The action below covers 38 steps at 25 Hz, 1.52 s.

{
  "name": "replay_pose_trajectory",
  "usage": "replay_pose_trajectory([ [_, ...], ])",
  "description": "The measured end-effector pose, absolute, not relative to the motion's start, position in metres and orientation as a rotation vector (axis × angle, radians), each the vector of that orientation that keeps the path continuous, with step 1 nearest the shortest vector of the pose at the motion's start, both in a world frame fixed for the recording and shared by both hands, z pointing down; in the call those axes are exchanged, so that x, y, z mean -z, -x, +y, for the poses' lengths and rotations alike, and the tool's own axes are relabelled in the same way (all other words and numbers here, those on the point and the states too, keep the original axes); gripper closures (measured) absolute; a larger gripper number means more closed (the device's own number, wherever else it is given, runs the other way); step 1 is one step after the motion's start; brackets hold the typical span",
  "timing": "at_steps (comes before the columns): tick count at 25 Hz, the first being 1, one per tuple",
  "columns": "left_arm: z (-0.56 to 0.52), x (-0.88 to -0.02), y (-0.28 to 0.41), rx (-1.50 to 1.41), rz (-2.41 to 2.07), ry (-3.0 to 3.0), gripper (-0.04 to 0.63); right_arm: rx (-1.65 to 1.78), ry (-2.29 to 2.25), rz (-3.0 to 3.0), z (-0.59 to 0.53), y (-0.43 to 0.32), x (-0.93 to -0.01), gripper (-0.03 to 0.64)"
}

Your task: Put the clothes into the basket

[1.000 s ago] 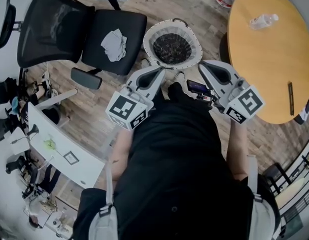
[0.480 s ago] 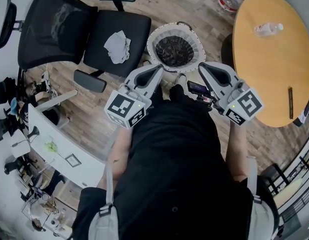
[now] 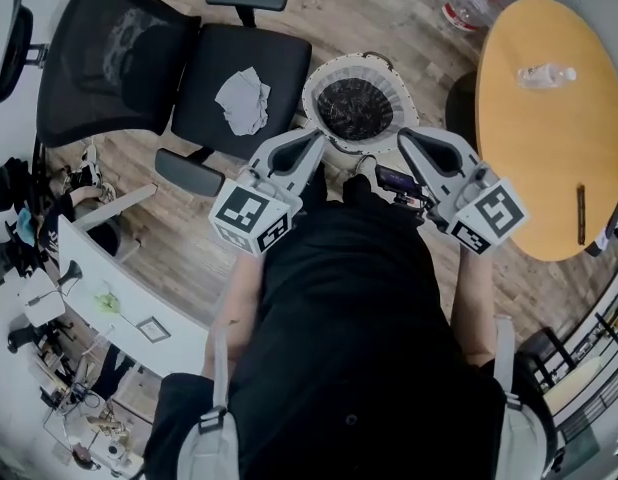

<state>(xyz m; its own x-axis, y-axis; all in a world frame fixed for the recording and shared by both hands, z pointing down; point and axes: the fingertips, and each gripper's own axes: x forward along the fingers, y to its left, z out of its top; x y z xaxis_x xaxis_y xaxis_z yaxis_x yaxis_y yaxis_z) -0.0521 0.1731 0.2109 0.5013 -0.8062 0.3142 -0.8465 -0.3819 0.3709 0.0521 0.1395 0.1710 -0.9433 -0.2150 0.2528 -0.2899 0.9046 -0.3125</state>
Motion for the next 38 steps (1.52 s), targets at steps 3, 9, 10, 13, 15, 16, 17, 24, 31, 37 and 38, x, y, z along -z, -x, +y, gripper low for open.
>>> replay_pose_trajectory([
  [3,0.166,-0.215,0.068,-0.114,-1.353,-2.261,0.586,-0.521,-0.380,-2.848,0.134,-0.037,-0.173,0.600],
  [9,0.157,-0.225,0.101,-0.129,-1.363,-2.246,0.586,-0.527,-0.382,-2.832,0.126,-0.008,-0.176,0.600],
  [10,0.155,-0.226,0.106,-0.133,-1.369,-2.241,0.586,-0.529,-0.385,-2.829,0.125,-0.004,-0.176,0.600],
  [13,0.149,-0.231,0.122,-0.144,-1.377,-2.231,0.586,-0.537,-0.394,-2.815,0.119,0.007,-0.177,0.600],
  [15,0.144,-0.234,0.132,-0.143,-1.374,-2.228,0.586,-0.545,-0.402,-2.808,0.116,0.015,-0.177,0.600],
  [16,0.143,-0.236,0.137,-0.141,-1.371,-2.227,0.586,-0.548,-0.406,-2.804,0.115,0.019,-0.178,0.600],
  [17,0.141,-0.238,0.141,-0.141,-1.368,-2.226,0.586,-0.551,-0.410,-2.799,0.115,0.023,-0.179,0.600],
  [24,0.133,-0.260,0.165,-0.182,-1.304,-2.224,0.586,-0.579,-0.439,-2.755,0.113,0.050,-0.187,0.600],
  [31,0.129,-0.288,0.188,-0.196,-1.264,-2.195,0.584,-0.617,-0.465,-2.707,0.120,0.071,-0.200,0.600],
  [37,0.129,-0.316,0.211,-0.260,-1.247,-2.174,0.584,-0.647,-0.472,-2.669,0.126,0.086,-0.206,0.600],
  [38,0.129,-0.320,0.215,-0.267,-1.243,-2.171,0.583,-0.653,-0.471,-2.663,0.127,0.088,-0.207,0.600],
])
